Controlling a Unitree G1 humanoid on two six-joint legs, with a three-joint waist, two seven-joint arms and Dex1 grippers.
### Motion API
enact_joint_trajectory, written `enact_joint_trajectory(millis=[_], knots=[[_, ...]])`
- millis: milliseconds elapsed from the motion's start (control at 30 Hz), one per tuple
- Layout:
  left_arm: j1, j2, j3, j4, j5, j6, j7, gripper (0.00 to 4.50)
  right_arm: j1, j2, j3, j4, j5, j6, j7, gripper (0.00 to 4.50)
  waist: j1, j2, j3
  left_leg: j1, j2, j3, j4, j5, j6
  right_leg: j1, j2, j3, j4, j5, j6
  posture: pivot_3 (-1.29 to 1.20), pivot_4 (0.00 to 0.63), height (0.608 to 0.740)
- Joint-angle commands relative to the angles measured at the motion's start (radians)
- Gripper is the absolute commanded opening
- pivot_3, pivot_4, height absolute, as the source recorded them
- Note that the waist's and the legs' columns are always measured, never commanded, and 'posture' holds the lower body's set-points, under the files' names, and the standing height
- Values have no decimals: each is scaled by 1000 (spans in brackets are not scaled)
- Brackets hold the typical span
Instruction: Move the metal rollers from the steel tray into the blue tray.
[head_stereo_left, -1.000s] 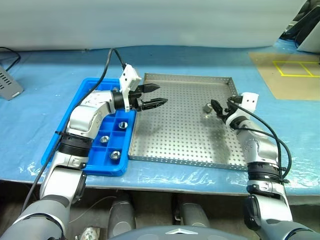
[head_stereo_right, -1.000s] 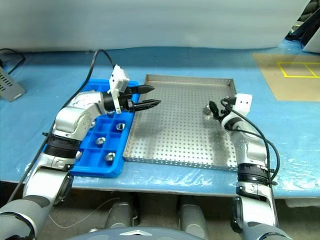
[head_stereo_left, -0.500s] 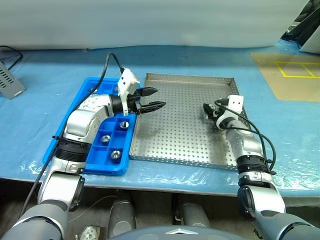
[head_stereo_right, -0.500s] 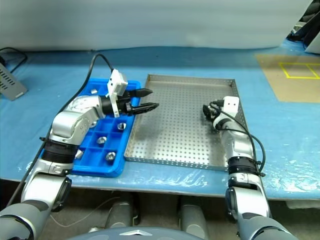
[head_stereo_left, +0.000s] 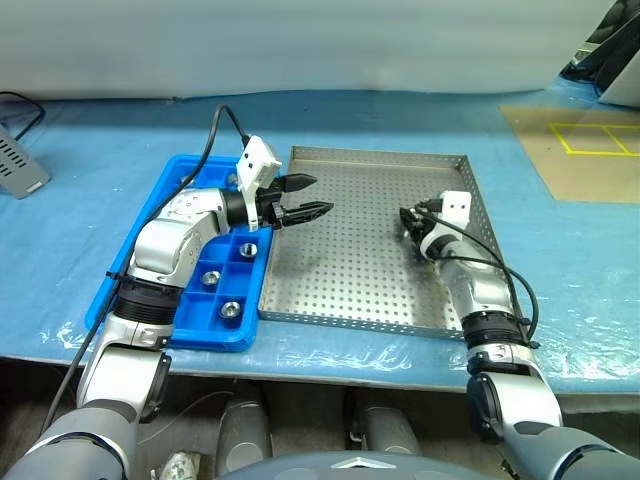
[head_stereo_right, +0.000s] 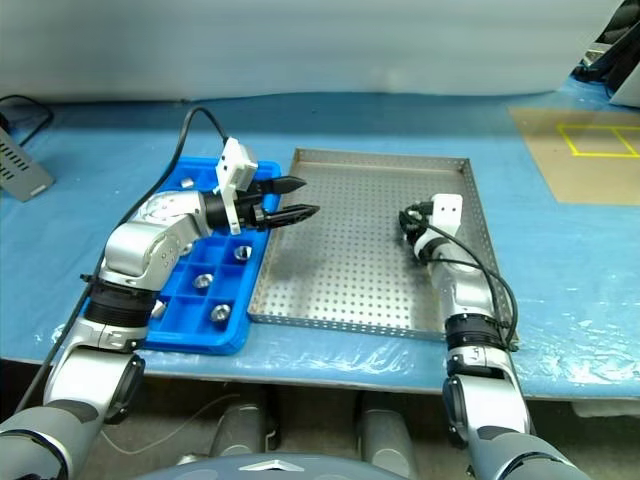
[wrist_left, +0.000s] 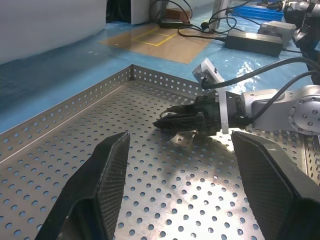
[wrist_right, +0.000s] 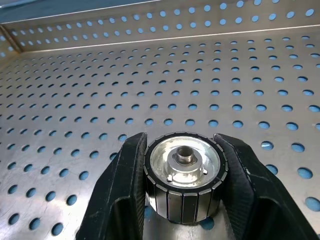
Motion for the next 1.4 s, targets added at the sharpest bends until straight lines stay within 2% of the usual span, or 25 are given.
enact_joint_trajectory(millis=[33, 133, 233, 367, 633, 967, 1200, 1267, 1367, 1400], knots=[[-12, 4, 17, -29, -7, -6, 2, 3430, 59, -28, 24, -146, 49, 87, 92, 1652, 1, 0, 0, 0, 0, 0, 0, 0, 0, 0, 0, 0, 0, 0, 0, -262, 150, 740], [-9, 3, 17, -31, -7, -6, 3, 3430, 115, -43, 58, -274, 96, 184, 179, 1652, 0, 0, 0, 0, 0, 0, 0, -1, 1, 0, 0, 0, -1, 0, 0, -264, 150, 740], [-8, 4, 18, -28, -6, -6, 2, 3430, 189, -93, 144, -479, 189, 343, 328, 1652, -1, 1, 1, 0, 0, 0, -1, -1, 2, 0, 0, 0, -1, 0, 0, -265, 150, 740], [-12, 1, 18, -21, -5, -8, 0, 3430, 183, -102, 186, -583, 247, 440, 376, 1652, -2, 1, 1, 2, 1, 0, -3, -1, 1, 0, 0, 0, -1, 0, 0, -265, 150, 740], [3, -8, 11, -50, -12, 4, 1, 3430, 67, -15, 225, -432, 181, 380, 332, 1652, 2, 1, 1, 1, 0, 0, -4, 0, 0, 0, 0, 0, -2, 0, 0, -248, 150, 740], [15, 3, 17, -56, -10, 7, 2, 3430, 119, -27, 278, -357, 96, 324, 355, 1652, 4, 1, 1, -3, 0, 0, -6, 0, -1, -2, 0, -1, -6, 0, 0, -239, 150, 740], [4, -3, 11, -37, -5, -2, -4, 3430, 110, -1, 257, -350, 91, 286, 335, 1652, 1, 1, 1, 0, 0, 0, -6, 0, 0, -1, 0, -1, -4, 0, 0, -252, 150, 740], [2, -6, 9, -34, -3, -5, -5, 3430, 117, -1, 257, -375, 104, 298, 345, 2415, 1, 1, 1, 0, 0, 0, -6, 0, 0, -1, 0, -1, -4, 0, 0, -252, 150, 740], [4, -9, 7, -36, -4, -6, -6, 3430, 114, 7, 233, -434, 160, 377, 338, 3298, 1, 1, 1, 0, 0, 0, -6, 0, 0, -1, 0, -1, -4, 0, 0, -252, 150, 740], [4, -9, 7, -36, -4, -7, -8, 3430, 112, 6, 221, -457, 182, 393, 344, 3298, 1, 1, 1, 0, 0, 0, -6, 0, 0, -1, 0, -1, -4, 0, 0, -257, 150, 740]])
